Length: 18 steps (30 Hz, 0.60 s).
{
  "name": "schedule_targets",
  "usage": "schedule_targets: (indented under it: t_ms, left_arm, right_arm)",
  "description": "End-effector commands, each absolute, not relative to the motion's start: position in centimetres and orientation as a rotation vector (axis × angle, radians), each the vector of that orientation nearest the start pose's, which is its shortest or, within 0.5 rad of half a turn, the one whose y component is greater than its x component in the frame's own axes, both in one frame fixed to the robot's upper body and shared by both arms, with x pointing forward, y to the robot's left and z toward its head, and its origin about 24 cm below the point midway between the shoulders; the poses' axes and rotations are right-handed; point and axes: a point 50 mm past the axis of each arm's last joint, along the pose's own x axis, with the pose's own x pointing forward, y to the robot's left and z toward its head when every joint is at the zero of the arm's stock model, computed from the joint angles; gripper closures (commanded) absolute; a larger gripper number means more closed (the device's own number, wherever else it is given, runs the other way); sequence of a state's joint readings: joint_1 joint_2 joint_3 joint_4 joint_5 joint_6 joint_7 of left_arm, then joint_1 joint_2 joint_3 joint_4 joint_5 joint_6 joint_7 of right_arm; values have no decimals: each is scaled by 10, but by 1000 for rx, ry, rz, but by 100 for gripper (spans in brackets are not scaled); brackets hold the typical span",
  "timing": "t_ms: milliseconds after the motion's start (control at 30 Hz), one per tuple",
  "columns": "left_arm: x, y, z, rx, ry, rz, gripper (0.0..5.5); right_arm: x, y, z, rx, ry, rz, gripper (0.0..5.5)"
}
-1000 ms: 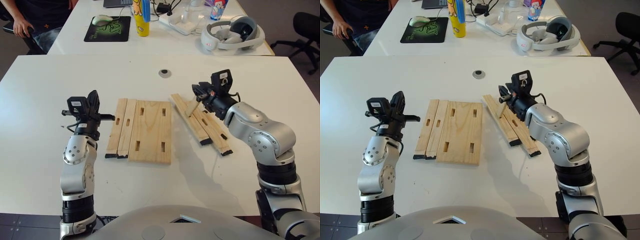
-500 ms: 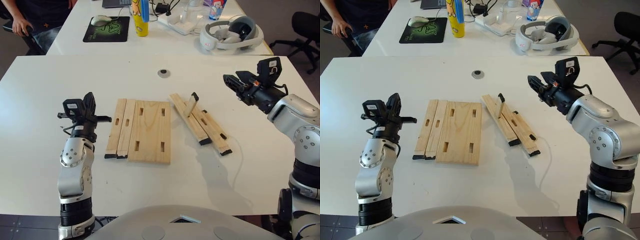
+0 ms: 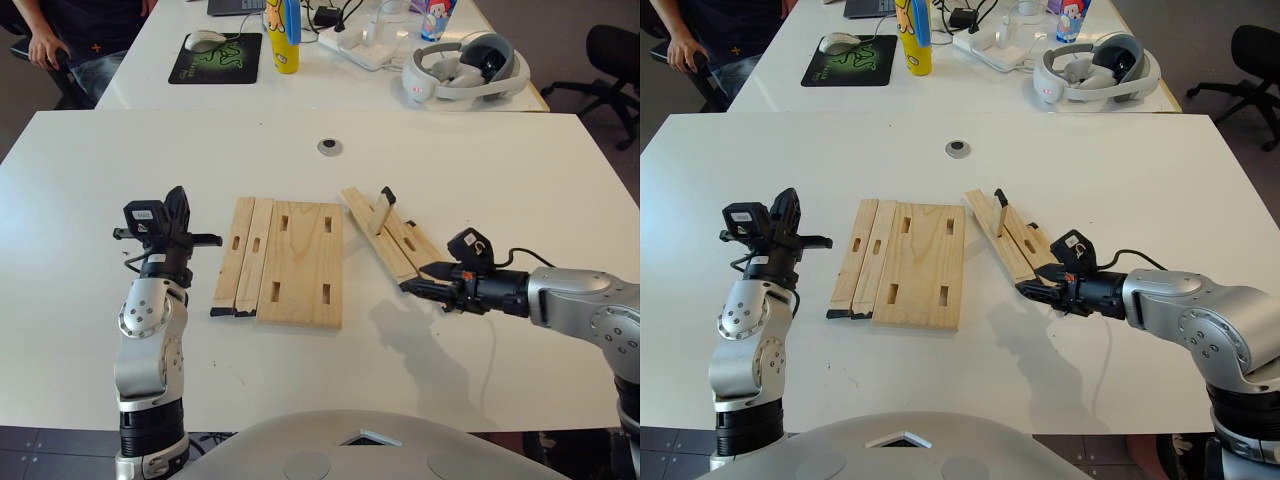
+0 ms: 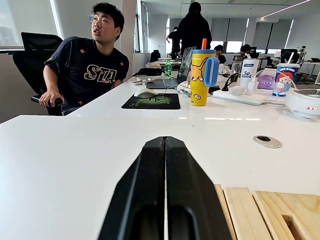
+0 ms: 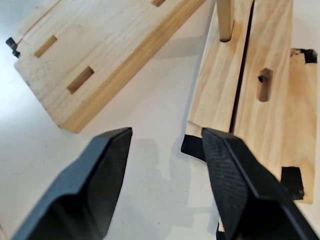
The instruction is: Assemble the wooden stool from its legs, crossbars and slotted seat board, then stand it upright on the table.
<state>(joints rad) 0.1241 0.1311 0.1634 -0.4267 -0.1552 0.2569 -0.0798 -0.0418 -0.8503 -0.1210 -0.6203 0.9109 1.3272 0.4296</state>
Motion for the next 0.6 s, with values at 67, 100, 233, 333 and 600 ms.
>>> schedule_targets:
  t_ms: [67, 100, 233, 333, 600]
  left_arm:
    - [225, 201, 96, 13, -68, 41, 550]
    - [225, 201, 96, 13, -68, 38, 550]
    - [226, 200, 96, 13, -68, 34, 550]
    - [227, 199, 95, 13, -68, 27, 550]
    - [229, 198, 96, 14, -72, 16, 550]
  right_arm:
    - [190, -201, 103, -146, 893, 682, 291]
    - [190, -202, 102, -155, 896, 673, 291]
    - [191, -202, 97, -166, 905, 654, 291]
    - [193, -203, 86, -171, 919, 623, 291]
    - [195, -202, 72, -166, 933, 598, 291]
